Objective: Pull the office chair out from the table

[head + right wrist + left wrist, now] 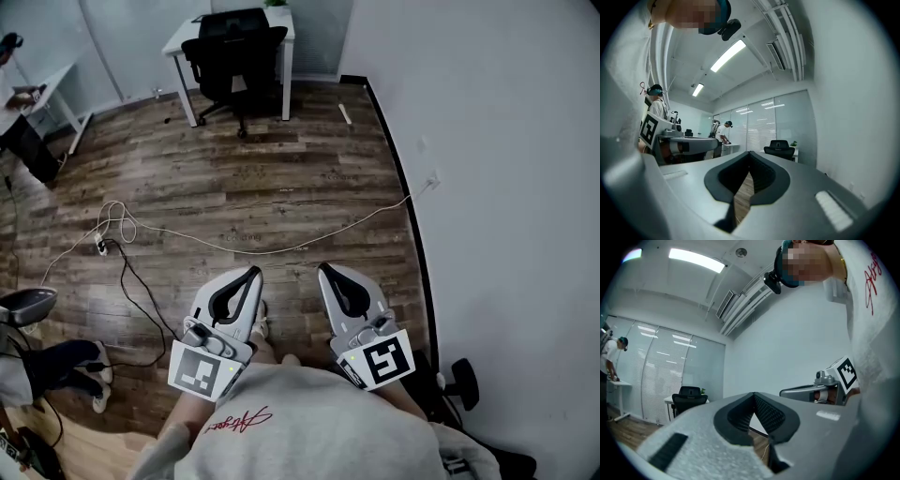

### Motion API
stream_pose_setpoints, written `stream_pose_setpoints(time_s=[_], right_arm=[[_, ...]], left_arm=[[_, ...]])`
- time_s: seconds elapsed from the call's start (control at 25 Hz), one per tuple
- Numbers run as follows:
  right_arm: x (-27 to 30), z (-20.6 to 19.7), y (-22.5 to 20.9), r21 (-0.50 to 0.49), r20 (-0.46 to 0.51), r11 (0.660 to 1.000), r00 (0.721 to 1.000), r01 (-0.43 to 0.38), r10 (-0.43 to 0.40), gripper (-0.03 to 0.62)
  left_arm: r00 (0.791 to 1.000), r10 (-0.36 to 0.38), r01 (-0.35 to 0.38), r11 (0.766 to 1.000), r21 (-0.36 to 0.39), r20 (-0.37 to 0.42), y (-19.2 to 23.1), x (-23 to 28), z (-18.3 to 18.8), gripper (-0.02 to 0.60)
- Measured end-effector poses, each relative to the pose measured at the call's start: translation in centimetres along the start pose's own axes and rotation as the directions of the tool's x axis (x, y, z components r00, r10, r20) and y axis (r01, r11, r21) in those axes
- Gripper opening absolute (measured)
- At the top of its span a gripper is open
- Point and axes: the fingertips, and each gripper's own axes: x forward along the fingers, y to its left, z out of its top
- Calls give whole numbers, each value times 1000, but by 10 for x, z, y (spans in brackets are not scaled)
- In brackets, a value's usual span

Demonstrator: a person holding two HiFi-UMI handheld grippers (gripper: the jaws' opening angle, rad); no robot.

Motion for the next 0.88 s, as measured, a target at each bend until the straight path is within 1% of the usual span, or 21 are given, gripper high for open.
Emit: stream_pose_setpoints(time_s=[0.4,0.56,0.64,0.8,0.88], right_arm=[[99,-8,-18,-11,5,1000,1000,-22,22,-2],[131,-11,-31,-7,-4,1000,1000,-15,15,-2],[151,-9,-42,-8,-11,1000,1000,-9,9,-2],[185,-8,-55,-8,-24,1000,1000,-19,18,-2],[200,-8,-57,-11,-25,1000,999,-25,25,-2]], left_arm=[[999,41,-41,998,37,-11,101,32,-8,-8],[999,41,-41,999,19,0,130,54,-6,-8],[999,33,-33,999,20,-7,145,69,-5,-8],[999,51,-51,999,11,2,177,88,-1,-8],[998,60,-60,998,25,-12,194,91,-3,-8]])
